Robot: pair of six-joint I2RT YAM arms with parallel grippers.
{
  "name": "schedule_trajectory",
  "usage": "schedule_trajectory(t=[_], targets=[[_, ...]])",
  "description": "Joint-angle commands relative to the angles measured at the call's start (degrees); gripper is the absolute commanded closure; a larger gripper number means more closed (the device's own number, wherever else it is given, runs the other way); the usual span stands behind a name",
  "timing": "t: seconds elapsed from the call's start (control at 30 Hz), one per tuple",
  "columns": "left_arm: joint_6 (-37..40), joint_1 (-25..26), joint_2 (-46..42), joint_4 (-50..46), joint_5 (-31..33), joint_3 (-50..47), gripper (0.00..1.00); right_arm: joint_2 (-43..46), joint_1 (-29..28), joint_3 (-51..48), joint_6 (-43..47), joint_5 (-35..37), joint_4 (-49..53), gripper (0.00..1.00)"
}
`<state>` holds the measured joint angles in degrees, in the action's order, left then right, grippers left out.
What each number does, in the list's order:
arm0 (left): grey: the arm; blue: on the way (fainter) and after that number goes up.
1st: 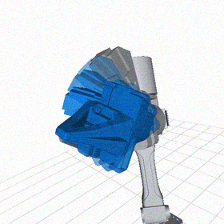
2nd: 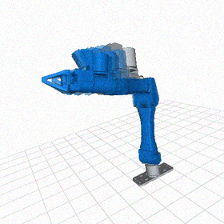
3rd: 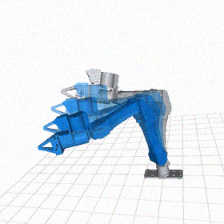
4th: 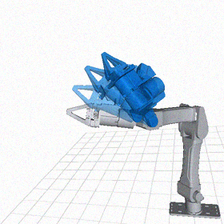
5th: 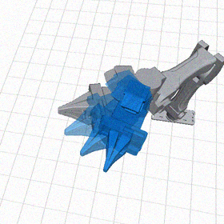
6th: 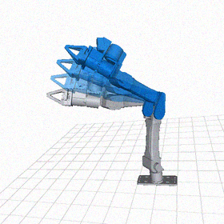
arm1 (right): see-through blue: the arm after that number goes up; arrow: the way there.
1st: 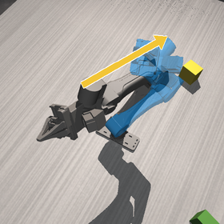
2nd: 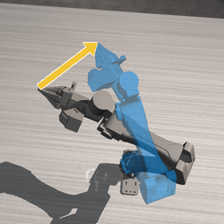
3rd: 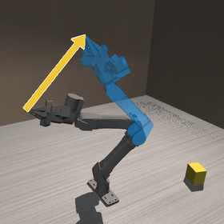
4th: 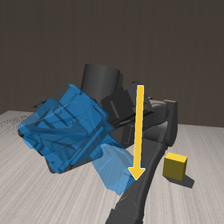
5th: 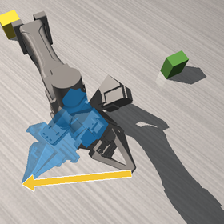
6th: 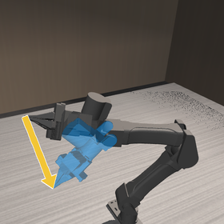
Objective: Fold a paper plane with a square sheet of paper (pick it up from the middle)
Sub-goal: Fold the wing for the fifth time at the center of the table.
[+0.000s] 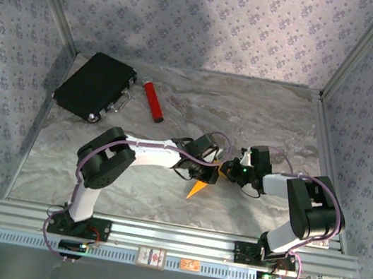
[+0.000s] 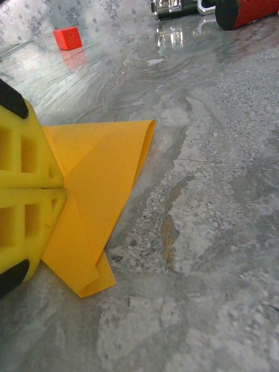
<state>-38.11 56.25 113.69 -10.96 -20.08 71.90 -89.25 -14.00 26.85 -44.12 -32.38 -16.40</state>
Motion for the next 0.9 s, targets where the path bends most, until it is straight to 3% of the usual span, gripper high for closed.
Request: schedule_trajectory(t=[0.0,0.6,0.87], targets=[[1.6,-0.1,1.2,-3.1,-0.4,-0.7,0.9,-0.5,1.0,-2.2,0.4,4.5,7.4,0.94],[0.4,-0.1,-5.4,-0.6,-0.8,-7.4,0.9,-0.7,2.2,-2.2,1.2,3.3,7.1,0.94],[-1.3,-2.9,-6.7,5.2,-2.6,-8.3,0.9,-0.8,2.2,-1.8,1.1,2.9,7.0,0.94]])
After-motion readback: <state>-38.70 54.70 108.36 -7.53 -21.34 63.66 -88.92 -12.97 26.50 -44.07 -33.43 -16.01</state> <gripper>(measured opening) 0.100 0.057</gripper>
